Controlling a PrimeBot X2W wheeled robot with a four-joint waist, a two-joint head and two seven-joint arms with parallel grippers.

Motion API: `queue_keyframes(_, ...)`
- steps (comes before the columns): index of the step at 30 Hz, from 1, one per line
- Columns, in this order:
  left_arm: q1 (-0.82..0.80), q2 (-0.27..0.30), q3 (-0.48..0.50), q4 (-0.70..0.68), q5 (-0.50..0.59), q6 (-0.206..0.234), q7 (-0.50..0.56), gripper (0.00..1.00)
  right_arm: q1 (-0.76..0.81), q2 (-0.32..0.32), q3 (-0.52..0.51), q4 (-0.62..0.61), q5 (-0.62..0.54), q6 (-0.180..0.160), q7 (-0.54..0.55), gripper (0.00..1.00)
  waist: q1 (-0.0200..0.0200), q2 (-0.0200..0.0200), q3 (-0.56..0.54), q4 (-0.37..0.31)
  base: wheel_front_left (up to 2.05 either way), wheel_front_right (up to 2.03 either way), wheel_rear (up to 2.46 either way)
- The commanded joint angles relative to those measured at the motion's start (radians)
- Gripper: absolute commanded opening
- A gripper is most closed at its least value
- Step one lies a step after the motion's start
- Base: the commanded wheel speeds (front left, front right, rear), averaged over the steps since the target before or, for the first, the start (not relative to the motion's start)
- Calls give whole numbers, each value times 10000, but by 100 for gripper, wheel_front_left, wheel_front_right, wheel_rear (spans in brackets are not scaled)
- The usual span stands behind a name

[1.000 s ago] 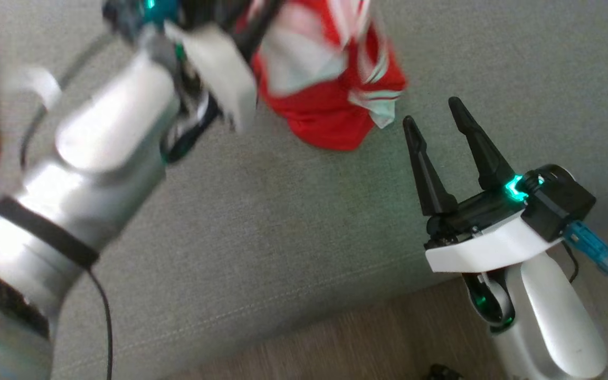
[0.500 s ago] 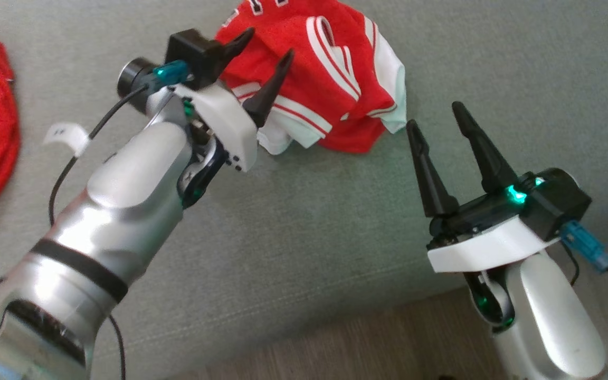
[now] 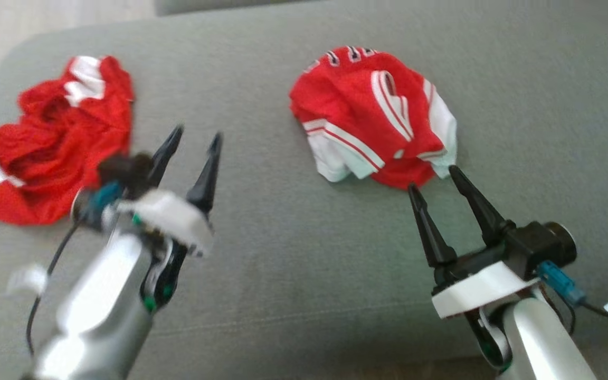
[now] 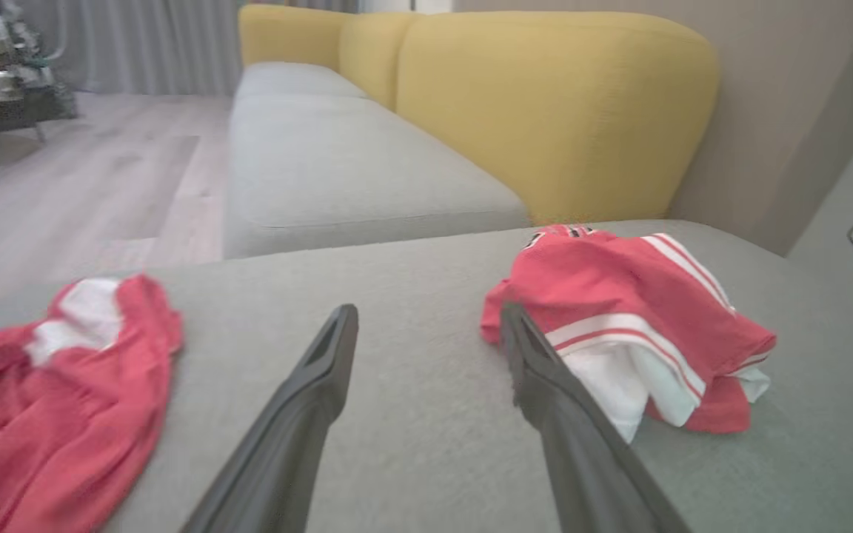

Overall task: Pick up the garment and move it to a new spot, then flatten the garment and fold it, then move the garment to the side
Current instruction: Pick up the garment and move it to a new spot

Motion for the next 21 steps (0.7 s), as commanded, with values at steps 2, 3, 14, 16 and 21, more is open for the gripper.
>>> queue_keyframes(2,659,160,1400,-957,332,203,-121,100,69,105,51,-313,-137,0,-65,100,1,-1,-681,722,0,0,0)
queue_keyframes(3,1095,78,1839,-1246,456,236,-121,100,147,105,1,-321,-163,0,-65,100,1,-1,-745,794,0,0,0)
queue_keyframes(14,5116,-1595,5634,-5149,3242,-583,-122,100,958,105,-807,-845,-286,0,-65,100,1,-1,-1089,1237,0,0,0)
queue_keyframes(16,5565,-1800,5800,-5585,3769,-895,-122,100,1116,105,-895,-933,-299,0,-65,100,1,-1,-1119,1272,0,0,0)
queue_keyframes(21,6334,-1982,5491,-6017,5065,-1316,-122,100,1507,105,-1018,-1052,-290,0,-65,100,1,-1,-1246,1318,0,0,0)
